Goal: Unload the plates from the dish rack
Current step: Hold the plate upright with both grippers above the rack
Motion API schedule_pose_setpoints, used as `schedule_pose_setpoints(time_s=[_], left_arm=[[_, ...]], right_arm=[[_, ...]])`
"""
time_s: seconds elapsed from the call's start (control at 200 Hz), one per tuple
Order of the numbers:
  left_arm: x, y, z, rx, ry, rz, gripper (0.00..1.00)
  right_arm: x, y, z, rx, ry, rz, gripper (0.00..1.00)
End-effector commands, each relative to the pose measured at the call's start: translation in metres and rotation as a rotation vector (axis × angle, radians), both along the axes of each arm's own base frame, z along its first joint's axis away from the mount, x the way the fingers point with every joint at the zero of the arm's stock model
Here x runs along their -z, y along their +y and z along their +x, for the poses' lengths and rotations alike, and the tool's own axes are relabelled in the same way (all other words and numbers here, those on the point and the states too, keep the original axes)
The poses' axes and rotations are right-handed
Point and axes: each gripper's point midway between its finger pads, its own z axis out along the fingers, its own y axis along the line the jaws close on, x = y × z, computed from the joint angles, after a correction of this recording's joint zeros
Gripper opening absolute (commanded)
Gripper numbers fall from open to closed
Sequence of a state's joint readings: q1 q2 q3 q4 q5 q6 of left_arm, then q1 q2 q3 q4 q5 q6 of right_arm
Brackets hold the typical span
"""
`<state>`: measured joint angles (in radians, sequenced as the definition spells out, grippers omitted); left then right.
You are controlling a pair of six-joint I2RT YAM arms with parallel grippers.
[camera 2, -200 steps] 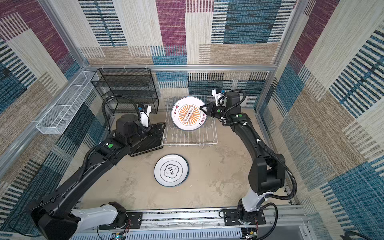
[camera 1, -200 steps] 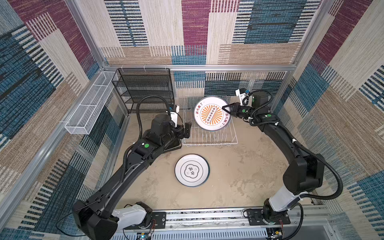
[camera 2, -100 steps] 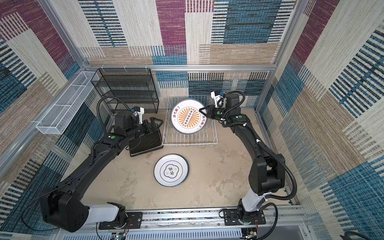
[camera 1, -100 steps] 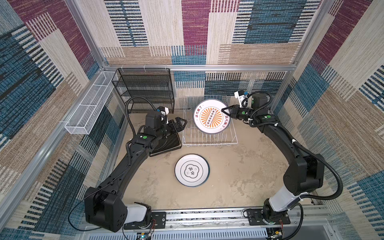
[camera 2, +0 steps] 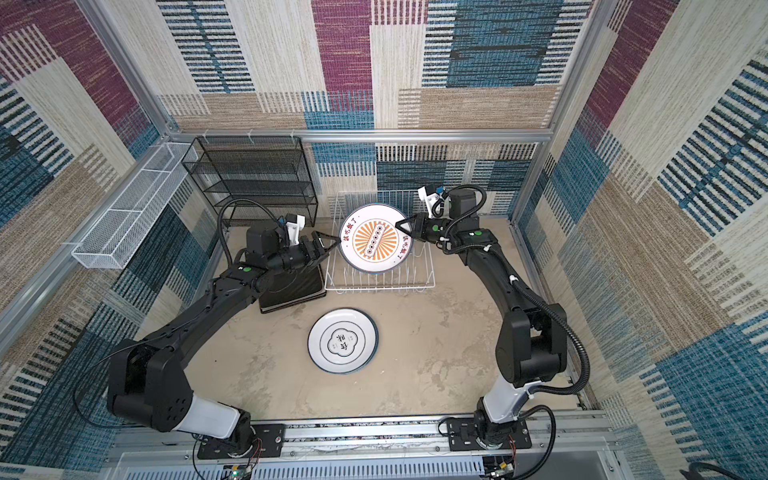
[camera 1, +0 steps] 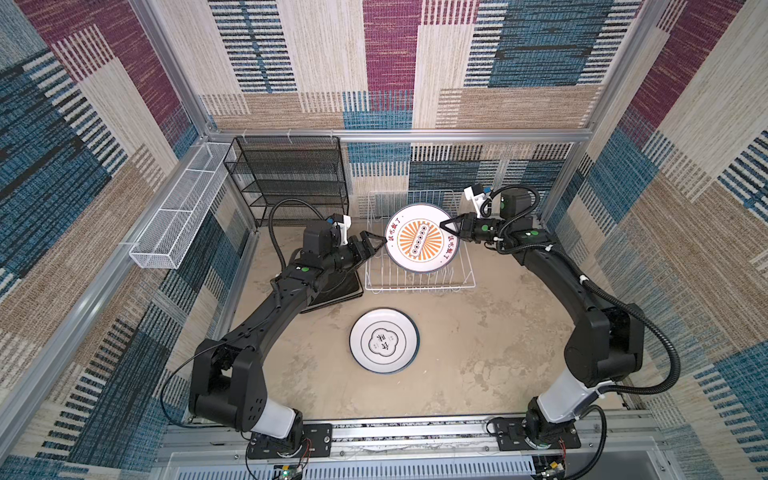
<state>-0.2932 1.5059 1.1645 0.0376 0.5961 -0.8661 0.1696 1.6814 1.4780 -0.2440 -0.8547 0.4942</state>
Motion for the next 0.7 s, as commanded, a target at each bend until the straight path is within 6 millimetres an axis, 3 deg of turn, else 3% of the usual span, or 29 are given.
schedule_pose_setpoints(time_s=[0.0, 0.235, 0.691], left_arm=[[-0.024, -0.009, 0.002, 0.046, -0.057, -0.078, 0.85], [-0.026, -0.015, 0.001, 0.084, -0.066, -0.103, 0.81], [-0.020, -0.024, 0.004, 0.124, -0.038, -0.123, 0.67]], right_arm=[[-0.009, 0.005, -0.001, -0.027, -0.018, 0.041, 0.00], [-0.008, 0.005, 0.001, -0.021, -0.006, 0.049, 0.00], [-0.001, 0.030, 0.004, -0.085, 0.028, 0.086, 0.00]])
